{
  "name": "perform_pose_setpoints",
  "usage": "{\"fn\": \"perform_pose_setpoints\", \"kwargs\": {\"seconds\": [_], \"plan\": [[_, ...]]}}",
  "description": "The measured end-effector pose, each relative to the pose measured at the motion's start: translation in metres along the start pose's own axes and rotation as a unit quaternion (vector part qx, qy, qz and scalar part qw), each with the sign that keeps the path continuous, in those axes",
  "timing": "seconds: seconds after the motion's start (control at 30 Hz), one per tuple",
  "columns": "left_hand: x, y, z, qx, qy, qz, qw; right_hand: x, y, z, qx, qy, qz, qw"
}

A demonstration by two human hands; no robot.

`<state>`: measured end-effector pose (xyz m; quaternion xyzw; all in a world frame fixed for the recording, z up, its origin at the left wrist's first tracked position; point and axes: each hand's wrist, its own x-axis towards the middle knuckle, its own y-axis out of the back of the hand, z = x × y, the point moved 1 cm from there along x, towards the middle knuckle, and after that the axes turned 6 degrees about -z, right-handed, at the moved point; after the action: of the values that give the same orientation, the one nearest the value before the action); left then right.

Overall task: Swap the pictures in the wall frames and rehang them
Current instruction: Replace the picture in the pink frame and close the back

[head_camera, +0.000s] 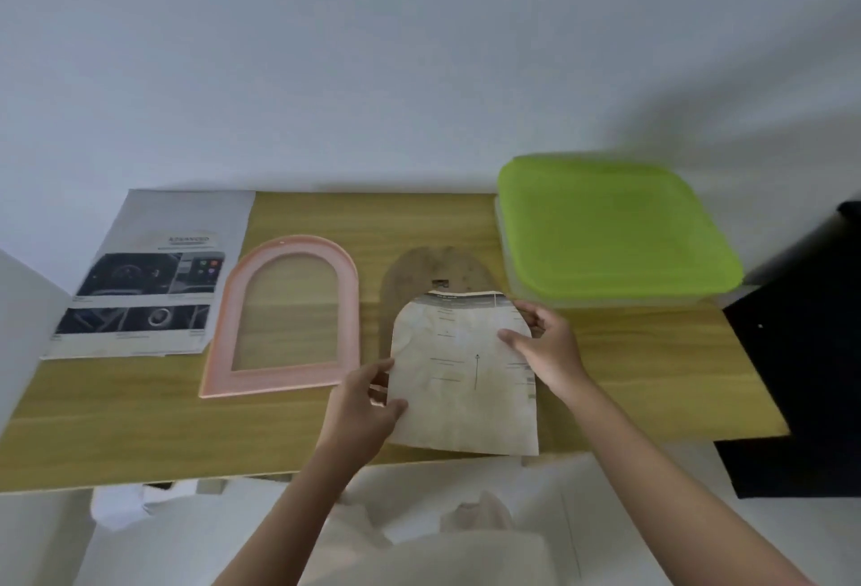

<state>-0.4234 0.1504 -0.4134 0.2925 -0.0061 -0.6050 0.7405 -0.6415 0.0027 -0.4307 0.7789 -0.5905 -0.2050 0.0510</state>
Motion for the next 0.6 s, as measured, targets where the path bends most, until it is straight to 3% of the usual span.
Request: {"fn": "perform_pose_setpoints", "kwargs": {"seconds": [0.17, 0.43, 0.6], "plan": [[-0.027, -0.086, 0.015, -0.002, 0.018, -0.013, 1.0, -0.021, 0.069, 0.057, -0.058, -0.024, -0.034, 0.997], [-0.019, -0.174, 0.051, 0.046, -0.011, -0.026, 0.999, -0.02, 0.144, 0.086, -0.16, 0.005, 0.048, 0.986], [-0.001, -0.193, 0.058, 0.121, -0.017, -0.043, 0.992, -0.002, 0.166, 0.092, -0.238, -0.022, -0.005, 0.971]]}}
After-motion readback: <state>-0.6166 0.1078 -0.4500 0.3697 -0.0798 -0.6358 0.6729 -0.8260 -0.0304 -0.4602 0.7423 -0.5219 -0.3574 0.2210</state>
